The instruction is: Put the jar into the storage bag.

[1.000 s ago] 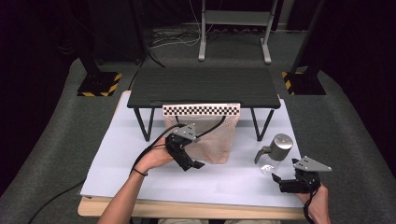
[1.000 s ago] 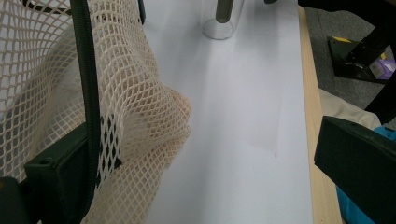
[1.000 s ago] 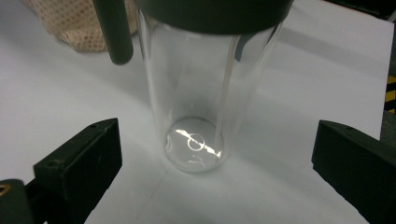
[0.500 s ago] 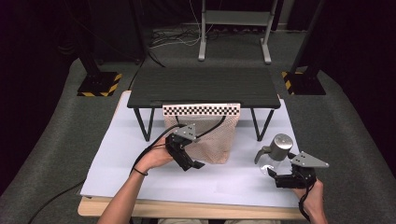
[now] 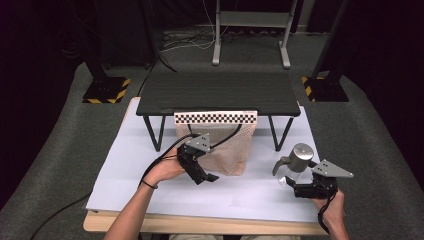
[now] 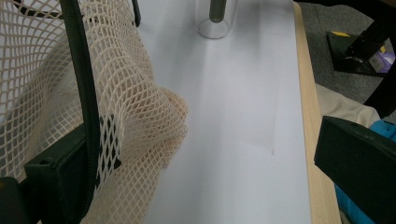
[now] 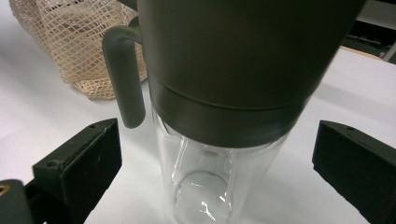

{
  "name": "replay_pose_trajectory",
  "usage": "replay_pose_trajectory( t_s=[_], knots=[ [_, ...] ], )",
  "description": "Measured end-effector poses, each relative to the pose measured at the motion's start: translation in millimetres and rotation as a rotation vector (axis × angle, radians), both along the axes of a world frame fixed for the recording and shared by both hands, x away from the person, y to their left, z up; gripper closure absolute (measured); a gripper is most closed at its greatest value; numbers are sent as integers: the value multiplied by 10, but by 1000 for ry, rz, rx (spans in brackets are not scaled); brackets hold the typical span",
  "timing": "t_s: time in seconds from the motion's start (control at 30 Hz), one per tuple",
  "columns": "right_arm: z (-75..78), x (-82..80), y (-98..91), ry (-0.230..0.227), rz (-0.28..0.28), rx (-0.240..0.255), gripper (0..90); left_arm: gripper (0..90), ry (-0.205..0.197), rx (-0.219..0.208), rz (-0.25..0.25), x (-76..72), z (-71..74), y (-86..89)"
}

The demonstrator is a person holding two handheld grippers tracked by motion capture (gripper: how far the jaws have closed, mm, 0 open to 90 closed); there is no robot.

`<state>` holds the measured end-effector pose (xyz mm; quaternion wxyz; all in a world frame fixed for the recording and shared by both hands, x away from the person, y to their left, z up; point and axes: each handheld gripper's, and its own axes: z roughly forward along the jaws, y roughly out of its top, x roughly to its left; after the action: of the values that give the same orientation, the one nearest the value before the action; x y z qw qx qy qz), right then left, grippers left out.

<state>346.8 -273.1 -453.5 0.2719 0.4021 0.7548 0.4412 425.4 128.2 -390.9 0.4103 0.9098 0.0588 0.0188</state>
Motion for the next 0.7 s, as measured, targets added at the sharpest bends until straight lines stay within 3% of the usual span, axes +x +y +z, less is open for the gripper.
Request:
replay_pose_trajectory(
  t_s=[0.23, 0.43, 0.7],
  knots=[
    [-41, 56, 71, -1, 15, -6, 4, 0, -1, 4, 2, 7, -10, -8],
    [-69, 78, 99, -23, -13, -6, 18, 0, -2, 1, 0, 2, -10, -10],
    [-82, 74, 55, -63, -19, 38, 179, 0, -3, 2, -1, -1, -9, -8]
  ],
)
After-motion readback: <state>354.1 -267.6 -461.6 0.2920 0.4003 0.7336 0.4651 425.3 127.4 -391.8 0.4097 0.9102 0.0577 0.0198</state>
